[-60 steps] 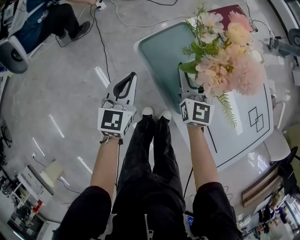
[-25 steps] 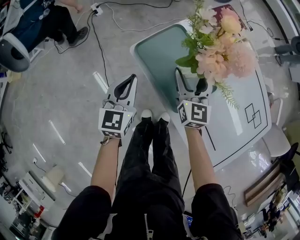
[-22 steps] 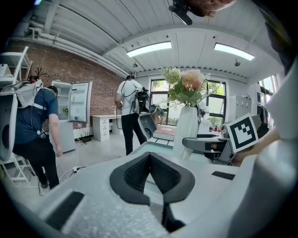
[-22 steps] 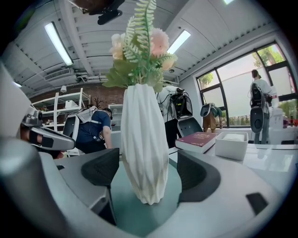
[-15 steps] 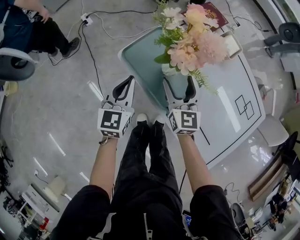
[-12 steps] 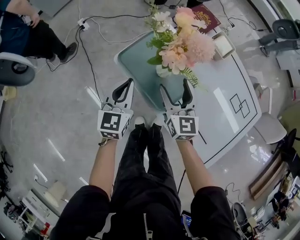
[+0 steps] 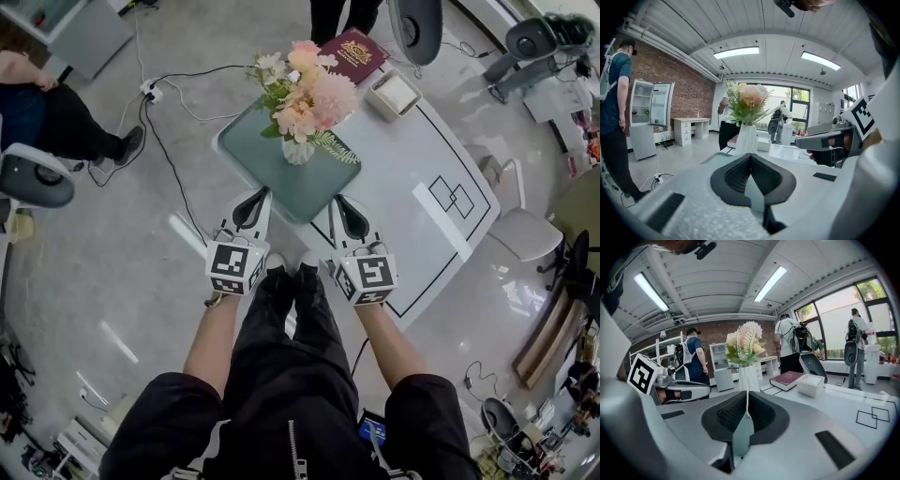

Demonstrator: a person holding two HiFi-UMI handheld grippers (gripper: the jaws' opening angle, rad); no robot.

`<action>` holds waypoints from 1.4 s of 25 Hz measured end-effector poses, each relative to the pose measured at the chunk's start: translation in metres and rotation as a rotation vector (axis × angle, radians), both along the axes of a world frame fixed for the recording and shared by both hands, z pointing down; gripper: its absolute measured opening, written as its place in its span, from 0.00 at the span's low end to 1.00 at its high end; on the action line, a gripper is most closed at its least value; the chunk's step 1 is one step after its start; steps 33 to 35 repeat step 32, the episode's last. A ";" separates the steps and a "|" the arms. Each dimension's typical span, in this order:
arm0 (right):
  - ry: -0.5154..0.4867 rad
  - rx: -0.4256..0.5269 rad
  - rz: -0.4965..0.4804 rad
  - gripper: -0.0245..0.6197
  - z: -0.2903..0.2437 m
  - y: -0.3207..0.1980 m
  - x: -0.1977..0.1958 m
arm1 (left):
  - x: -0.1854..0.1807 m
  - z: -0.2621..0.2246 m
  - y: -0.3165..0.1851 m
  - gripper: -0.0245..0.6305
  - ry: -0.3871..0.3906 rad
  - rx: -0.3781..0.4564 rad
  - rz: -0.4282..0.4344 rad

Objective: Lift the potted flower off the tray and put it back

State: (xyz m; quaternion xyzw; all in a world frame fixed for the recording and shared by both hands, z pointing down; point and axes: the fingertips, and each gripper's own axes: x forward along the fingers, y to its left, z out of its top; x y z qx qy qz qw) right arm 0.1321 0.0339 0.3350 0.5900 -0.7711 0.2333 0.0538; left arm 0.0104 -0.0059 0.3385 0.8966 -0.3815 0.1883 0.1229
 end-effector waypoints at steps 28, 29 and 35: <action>0.055 0.075 -0.085 0.05 -0.086 0.037 -0.042 | 0.013 -0.067 0.033 0.04 0.025 0.073 0.093; 0.056 0.076 -0.087 0.05 -0.087 0.037 -0.041 | 0.013 -0.068 0.034 0.04 0.026 0.074 0.094; 0.055 0.076 -0.092 0.05 -0.092 0.038 -0.039 | 0.015 -0.072 0.039 0.04 0.031 0.075 0.097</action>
